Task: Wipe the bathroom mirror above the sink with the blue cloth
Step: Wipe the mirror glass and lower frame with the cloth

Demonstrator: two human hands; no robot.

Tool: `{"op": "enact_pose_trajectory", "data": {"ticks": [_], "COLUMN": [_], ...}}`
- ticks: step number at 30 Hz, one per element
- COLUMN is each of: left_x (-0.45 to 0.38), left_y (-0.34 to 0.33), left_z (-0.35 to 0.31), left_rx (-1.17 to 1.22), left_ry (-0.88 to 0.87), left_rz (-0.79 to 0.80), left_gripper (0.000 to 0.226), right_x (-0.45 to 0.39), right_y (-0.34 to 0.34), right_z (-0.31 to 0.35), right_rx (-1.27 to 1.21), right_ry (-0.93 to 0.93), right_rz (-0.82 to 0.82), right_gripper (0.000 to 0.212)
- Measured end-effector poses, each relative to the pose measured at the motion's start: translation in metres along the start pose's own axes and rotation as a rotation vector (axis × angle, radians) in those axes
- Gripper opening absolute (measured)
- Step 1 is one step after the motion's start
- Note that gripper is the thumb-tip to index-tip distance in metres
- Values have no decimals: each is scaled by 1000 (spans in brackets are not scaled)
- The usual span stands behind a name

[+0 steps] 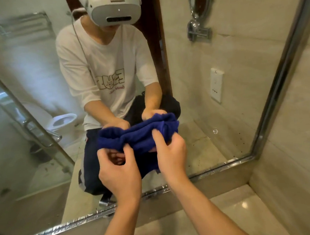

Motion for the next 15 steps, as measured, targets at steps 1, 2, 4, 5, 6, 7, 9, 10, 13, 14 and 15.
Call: {"op": "enact_pose_trajectory", "data": {"ticks": [1, 2, 4, 5, 6, 7, 9, 10, 13, 14, 15], "left_x": [-1, -2, 1, 6, 13, 19, 23, 24, 23, 22, 23], "left_y": [-13, -28, -64, -81, -96, -107, -113, -110, -79, -66, -54], "left_z": [-17, -36, -75, -90, -100, -103, -93, -82, -34, -17, -2], "left_rx": [22, 35, 13, -22, -69, -130, -254, -301, -376, -372, -359], "left_ry": [-76, -160, -349, -446, -533, -606, -729, -773, -722, -645, -564], "left_rz": [32, 68, 151, 190, 220, 240, 274, 295, 339, 345, 352], "left_gripper": [21, 21, 20, 18, 16, 15, 14, 14, 19, 22, 26], "right_x": [-11, -24, -45, -52, -55, -55, -51, -45, -22, -15, -8], "right_y": [11, 24, 50, 61, 69, 72, 67, 62, 42, 35, 29], "right_z": [9, 16, 24, 24, 22, 19, 7, -1, -30, -41, -51], "right_rx": [-47, -107, -272, -357, -427, -472, -507, -505, -408, -335, -272], "right_ry": [7, -15, -109, -152, -183, -198, -211, -227, -289, -309, -327], "right_rz": [-26, -58, -136, -173, -210, -239, -277, -295, -281, -246, -205], "right_gripper": [16, 24, 29, 27, 26, 26, 29, 30, 33, 33, 32]}}
Point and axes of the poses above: each hand's wrist, its own x-axis away from the middle knuckle, its own y-axis out of the back of the hand, z = x × y, the point moved 4 cm from there along -x, towards the middle knuckle, and after that the axes turned 8 degrees about x, right-handed, at the moved point
